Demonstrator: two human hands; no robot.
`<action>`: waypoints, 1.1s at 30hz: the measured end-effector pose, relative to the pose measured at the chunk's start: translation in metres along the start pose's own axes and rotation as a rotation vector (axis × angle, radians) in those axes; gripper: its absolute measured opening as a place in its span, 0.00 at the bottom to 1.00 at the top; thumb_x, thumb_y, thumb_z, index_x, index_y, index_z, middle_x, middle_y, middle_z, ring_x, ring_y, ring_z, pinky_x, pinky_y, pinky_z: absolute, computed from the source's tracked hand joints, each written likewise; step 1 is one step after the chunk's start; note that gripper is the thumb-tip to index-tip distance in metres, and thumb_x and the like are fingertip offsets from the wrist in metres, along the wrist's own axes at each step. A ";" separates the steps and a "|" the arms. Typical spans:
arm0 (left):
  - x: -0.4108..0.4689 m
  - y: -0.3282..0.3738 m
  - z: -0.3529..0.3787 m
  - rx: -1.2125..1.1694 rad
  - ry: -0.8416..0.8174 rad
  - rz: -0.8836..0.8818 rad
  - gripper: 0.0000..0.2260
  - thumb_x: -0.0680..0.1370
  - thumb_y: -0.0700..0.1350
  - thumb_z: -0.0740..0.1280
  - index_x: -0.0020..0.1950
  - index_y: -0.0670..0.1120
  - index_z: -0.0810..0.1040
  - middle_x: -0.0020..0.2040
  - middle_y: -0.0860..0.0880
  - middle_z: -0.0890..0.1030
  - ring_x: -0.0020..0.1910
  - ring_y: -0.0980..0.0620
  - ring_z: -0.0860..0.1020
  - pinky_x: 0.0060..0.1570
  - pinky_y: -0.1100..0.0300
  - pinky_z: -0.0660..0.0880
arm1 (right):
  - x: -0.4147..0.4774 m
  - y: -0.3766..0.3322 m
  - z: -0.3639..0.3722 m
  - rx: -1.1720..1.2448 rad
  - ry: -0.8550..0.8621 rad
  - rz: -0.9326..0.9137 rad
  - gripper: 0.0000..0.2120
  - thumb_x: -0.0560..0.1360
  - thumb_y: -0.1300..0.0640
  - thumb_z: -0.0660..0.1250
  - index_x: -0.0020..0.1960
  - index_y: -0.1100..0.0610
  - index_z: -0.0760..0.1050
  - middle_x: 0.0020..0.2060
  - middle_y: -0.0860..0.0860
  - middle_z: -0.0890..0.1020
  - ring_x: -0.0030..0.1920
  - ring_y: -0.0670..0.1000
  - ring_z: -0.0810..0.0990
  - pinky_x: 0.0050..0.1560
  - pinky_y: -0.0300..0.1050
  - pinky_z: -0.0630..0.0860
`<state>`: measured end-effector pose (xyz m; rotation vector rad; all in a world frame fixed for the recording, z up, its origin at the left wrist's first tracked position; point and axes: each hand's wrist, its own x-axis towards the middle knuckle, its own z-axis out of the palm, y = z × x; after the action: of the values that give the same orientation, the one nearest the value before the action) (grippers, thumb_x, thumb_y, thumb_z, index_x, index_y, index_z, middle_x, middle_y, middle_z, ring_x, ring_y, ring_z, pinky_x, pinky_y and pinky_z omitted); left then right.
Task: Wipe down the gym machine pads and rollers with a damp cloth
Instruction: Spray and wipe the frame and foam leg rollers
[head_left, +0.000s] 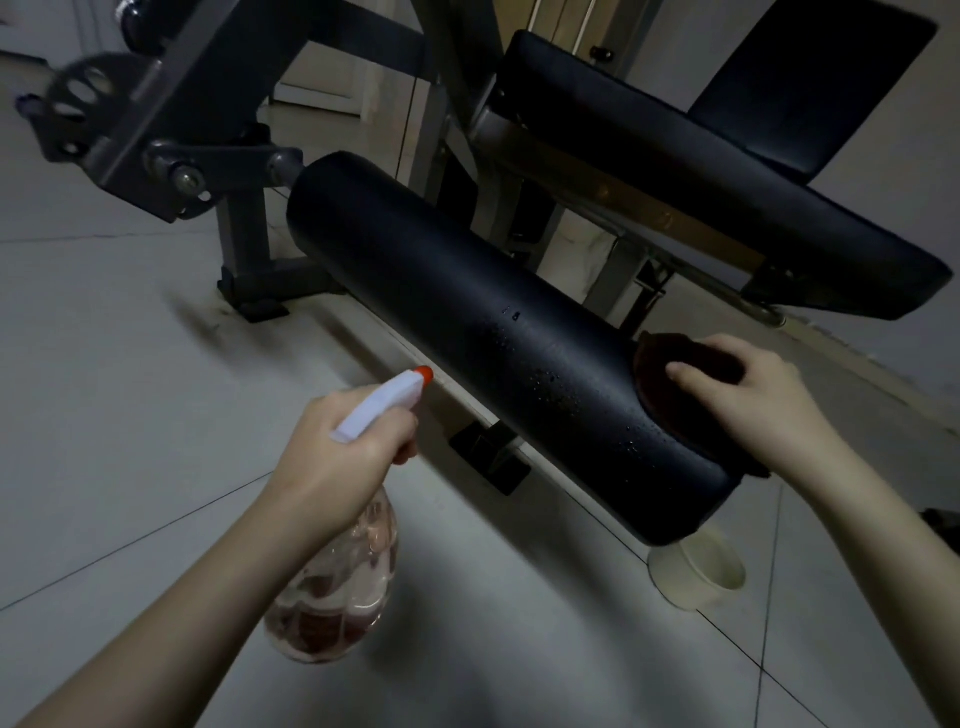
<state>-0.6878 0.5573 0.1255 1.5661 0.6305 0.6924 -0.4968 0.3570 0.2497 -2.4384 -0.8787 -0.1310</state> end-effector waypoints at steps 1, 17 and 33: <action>-0.003 0.001 -0.001 0.003 -0.005 -0.007 0.24 0.73 0.65 0.66 0.35 0.44 0.78 0.30 0.45 0.80 0.34 0.43 0.75 0.34 0.57 0.70 | -0.007 0.000 0.001 -0.018 0.015 -0.034 0.06 0.75 0.53 0.68 0.52 0.48 0.75 0.44 0.48 0.78 0.46 0.48 0.76 0.45 0.39 0.70; -0.007 -0.004 -0.002 -0.016 0.013 0.023 0.11 0.79 0.46 0.66 0.42 0.41 0.82 0.37 0.46 0.83 0.30 0.62 0.75 0.35 0.61 0.68 | -0.048 0.006 0.049 -0.491 0.124 -0.533 0.25 0.66 0.61 0.74 0.62 0.64 0.75 0.65 0.61 0.74 0.69 0.63 0.66 0.67 0.58 0.67; 0.015 -0.027 -0.004 -0.118 0.076 -0.154 0.10 0.76 0.44 0.69 0.35 0.46 0.81 0.29 0.46 0.80 0.28 0.56 0.77 0.38 0.57 0.74 | -0.013 -0.055 0.113 -0.564 0.231 -0.451 0.33 0.62 0.60 0.78 0.65 0.64 0.73 0.65 0.62 0.74 0.68 0.65 0.68 0.69 0.57 0.59</action>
<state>-0.6811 0.5740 0.1003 1.3724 0.7458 0.6630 -0.5509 0.4436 0.1754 -2.5860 -1.4145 -0.9143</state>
